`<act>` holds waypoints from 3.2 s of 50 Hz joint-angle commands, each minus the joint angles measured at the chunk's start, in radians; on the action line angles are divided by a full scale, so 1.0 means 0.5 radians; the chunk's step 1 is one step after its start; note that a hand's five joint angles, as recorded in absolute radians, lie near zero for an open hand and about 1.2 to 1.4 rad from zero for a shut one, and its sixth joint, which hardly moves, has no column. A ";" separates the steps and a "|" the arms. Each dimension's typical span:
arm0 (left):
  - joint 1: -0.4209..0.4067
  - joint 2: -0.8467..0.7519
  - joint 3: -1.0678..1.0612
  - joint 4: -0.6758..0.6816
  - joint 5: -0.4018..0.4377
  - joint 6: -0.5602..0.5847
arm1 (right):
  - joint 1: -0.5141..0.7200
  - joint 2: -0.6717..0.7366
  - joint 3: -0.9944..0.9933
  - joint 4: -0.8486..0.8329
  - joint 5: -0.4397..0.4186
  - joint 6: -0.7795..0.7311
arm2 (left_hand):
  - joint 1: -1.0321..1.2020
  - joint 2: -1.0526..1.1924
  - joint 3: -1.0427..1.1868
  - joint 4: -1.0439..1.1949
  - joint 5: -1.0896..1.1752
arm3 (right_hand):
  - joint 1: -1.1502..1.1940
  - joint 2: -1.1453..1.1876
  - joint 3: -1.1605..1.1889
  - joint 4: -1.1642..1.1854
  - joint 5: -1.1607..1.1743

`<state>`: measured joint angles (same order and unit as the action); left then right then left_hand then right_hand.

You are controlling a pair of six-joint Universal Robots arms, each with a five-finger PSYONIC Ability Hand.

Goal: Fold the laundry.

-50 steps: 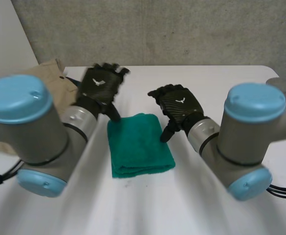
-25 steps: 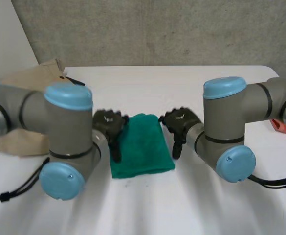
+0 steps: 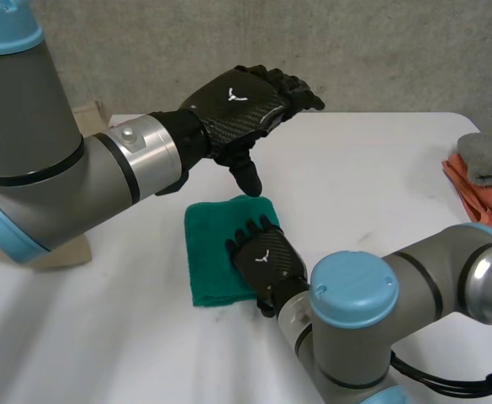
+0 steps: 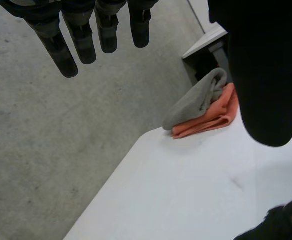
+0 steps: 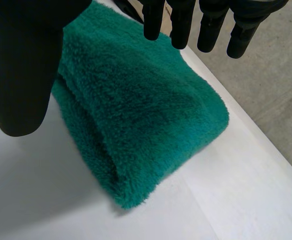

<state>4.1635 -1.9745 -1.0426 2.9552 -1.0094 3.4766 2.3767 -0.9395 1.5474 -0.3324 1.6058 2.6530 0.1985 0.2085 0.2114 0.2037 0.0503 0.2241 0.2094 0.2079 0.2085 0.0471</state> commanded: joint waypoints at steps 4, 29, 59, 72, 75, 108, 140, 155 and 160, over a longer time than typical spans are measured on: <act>-0.053 -0.018 -0.019 -0.026 -0.028 -0.007 | -0.010 0.170 -0.094 -0.225 -0.015 -0.029 | -0.048 -0.068 -0.074 -0.058 -0.101 | 0.056 0.085 0.089 0.087 0.061; -0.046 0.001 0.143 -0.004 -0.034 -0.133 | -0.400 -0.087 -0.422 -0.430 -0.085 0.072 | -0.048 -0.068 -0.074 -0.058 -0.101 | 2.344 2.374 2.377 2.375 2.349; -0.065 0.050 0.057 0.207 -0.132 -0.400 | -2.244 0.578 -0.908 -0.743 -1.159 0.226 | -0.048 -0.068 -0.074 -0.058 -0.101 | 2.344 2.374 2.377 2.375 2.349; -0.068 0.043 0.027 0.207 -0.132 -0.397 | -2.520 0.269 -0.503 -0.716 -1.389 0.097 | -0.048 -0.068 -0.074 -0.058 -0.101 | -0.099 -0.070 -0.067 -0.068 -0.094; -0.074 0.047 0.027 0.207 -0.132 -0.397 | -2.523 0.152 -0.438 -0.627 -1.353 0.103 | -0.048 -0.068 -0.074 -0.058 -0.101 | -0.099 -0.070 -0.067 -0.068 -0.094; 0.011 0.261 0.342 0.428 -0.699 -0.547 | -2.211 -0.878 -0.255 -0.592 -0.594 0.176 | -0.048 -0.068 -0.074 -0.058 -0.101 | -0.099 -0.070 -0.067 -0.068 -0.094; 1.224 -1.352 0.477 0.848 -0.546 0.711 | -1.118 -0.723 0.719 -0.185 -0.751 -0.161 | 0.655 0.635 0.630 0.645 0.603 | -0.099 -0.070 -0.067 -0.068 -0.094; 0.899 -0.314 -0.123 1.311 -0.555 0.368 | -1.158 -0.763 0.762 -0.191 -0.742 -0.158 | 2.396 2.376 2.370 2.385 2.343 | -0.099 -0.070 -0.067 -0.068 -0.094; 0.681 0.107 -0.348 1.361 -0.543 -0.022 | -1.161 -0.781 0.759 -0.191 -0.739 -0.133 | 2.396 2.376 2.370 2.385 2.343 | -0.099 -0.070 -0.067 -0.068 -0.094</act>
<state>4.6179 -2.1693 -1.0785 3.5907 -1.2855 3.6713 1.8002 -1.3213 1.9298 -0.4287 1.2350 2.5749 1.1331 1.1958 1.1811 1.1977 0.9573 0.2259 0.2091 0.2080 0.2094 0.0460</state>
